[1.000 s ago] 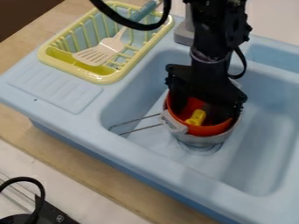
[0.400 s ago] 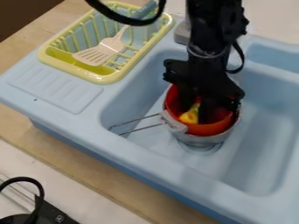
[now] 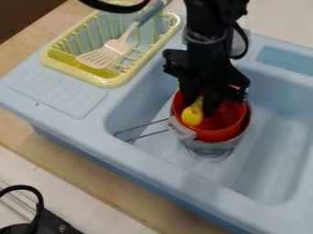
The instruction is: Move the yellow knife to the middle top of the sink
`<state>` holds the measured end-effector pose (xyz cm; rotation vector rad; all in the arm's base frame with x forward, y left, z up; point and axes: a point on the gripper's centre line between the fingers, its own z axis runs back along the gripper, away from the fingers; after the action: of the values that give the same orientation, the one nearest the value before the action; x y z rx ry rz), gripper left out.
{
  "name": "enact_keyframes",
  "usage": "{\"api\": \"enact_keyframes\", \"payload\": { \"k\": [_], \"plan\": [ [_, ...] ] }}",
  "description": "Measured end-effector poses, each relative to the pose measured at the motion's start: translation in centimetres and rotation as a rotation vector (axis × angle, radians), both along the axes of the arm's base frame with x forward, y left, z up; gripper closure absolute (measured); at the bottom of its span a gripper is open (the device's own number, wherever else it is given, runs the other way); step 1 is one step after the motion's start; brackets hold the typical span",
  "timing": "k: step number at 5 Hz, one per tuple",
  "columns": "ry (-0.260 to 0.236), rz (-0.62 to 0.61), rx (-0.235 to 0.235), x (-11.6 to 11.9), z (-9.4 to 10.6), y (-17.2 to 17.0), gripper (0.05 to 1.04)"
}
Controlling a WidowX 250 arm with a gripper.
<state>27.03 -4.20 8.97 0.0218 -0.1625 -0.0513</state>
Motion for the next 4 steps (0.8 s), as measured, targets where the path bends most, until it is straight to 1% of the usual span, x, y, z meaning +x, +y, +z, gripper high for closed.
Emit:
{"api": "enact_keyframes", "payload": {
  "k": [1,2,3,4],
  "plan": [
    [-0.036,-0.022,-0.001,-0.2,1.9,0.1,0.78],
    [-0.096,-0.064,-0.005,-0.1,3.9,0.0,0.78],
    [-0.117,-0.1,-0.001,-0.4,5.0,-0.6,0.78],
    [-0.129,-0.148,-0.024,-0.2,5.7,-1.9,0.78]
  ]
}}
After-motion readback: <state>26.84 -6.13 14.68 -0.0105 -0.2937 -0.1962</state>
